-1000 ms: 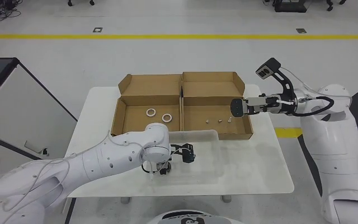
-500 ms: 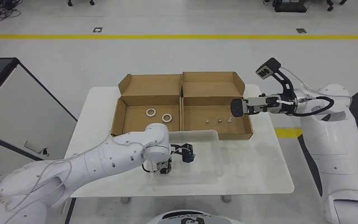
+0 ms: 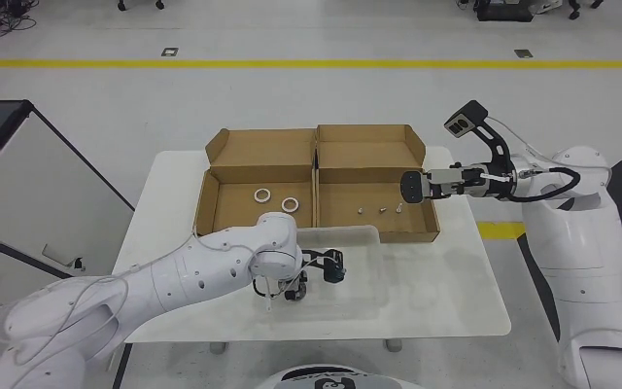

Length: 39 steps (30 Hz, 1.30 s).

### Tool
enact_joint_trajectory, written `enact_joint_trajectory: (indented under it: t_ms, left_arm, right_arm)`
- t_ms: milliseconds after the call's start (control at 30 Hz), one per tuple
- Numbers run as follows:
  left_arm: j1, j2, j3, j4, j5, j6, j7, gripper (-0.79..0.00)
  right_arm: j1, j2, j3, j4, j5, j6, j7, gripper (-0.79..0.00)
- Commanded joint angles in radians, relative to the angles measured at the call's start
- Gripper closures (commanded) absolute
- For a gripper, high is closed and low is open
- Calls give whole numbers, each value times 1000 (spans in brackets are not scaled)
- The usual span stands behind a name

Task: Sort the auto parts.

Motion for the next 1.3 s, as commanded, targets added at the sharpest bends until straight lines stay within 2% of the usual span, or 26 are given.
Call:
enact_joint_trajectory:
  t_ms: [0,33,67,133,467,567,700,1267]
  left_arm:
    - [1,-4,0,7,1,-6,6,0]
    - [1,-6,0,9,-1,-10,11,-160]
    - [0,-7,0,12,-3,-15,15,-222]
    - [-2,-9,0,19,-8,-20,20,-292]
    - [-11,2,0,24,-26,-36,36,-391]
    - [-12,6,0,21,-28,-36,36,-406]
    - [-12,11,0,20,-30,-43,43,-366]
    - [-6,18,0,40,-24,-85,85,-348]
  right_arm:
    - [0,0,0,0,0,0,0,-785]
    - [0,0,0,0,0,0,0,-785]
    - [0,0,0,0,0,0,0,-785]
    - [0,0,0,0,0,0,0,-785]
    - [0,0,0,0,0,0,0,-785]
    - [0,0,0,0,0,0,0,-785]
    - [0,0,0,0,0,0,0,-785]
    - [0,0,0,0,0,0,0,-785]
